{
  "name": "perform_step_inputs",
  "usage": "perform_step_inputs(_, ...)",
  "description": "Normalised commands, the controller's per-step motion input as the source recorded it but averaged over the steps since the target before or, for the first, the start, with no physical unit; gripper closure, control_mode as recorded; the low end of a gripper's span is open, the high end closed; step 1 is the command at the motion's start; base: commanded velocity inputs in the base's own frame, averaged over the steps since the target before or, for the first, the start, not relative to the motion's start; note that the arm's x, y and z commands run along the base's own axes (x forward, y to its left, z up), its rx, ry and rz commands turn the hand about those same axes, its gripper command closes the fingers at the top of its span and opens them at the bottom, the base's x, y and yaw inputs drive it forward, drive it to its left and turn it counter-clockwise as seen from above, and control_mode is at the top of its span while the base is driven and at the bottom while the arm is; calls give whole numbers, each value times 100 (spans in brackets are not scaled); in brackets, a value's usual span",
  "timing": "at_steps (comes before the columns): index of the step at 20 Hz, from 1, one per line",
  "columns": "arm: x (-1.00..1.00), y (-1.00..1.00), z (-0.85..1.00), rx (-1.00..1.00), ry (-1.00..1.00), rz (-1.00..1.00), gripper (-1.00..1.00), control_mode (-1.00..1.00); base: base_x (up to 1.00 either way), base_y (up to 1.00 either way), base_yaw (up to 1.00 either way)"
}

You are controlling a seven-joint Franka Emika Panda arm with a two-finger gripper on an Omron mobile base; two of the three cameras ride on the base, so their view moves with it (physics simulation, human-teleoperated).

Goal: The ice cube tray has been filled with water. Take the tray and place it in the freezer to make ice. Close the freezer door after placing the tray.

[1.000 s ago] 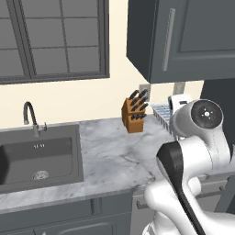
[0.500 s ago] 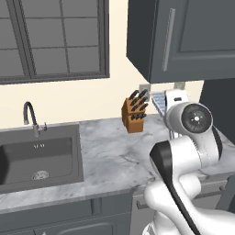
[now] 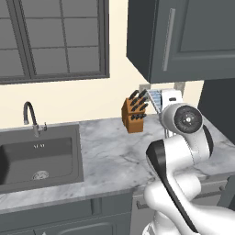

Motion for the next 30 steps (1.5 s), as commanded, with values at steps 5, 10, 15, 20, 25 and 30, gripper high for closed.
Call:
perform_step_inputs(5, 0, 0, 0, 0, 0, 0, 100, 100, -9, 0, 0)
perform_step_inputs(10, 0, 0, 0, 0, 0, 0, 100, 100, -61, 0, 0)
perform_step_inputs(15, 0, 0, 0, 0, 0, 0, 100, 100, -93, 0, 0)
perform_step_inputs(20, 0, 0, 0, 0, 0, 0, 100, 100, -98, 0, 0)
perform_step_inputs(25, 0, 0, 0, 0, 0, 0, 100, 100, -92, 0, 0)
perform_step_inputs(30, 0, 0, 0, 0, 0, 0, 100, 100, -82, 0, 0)
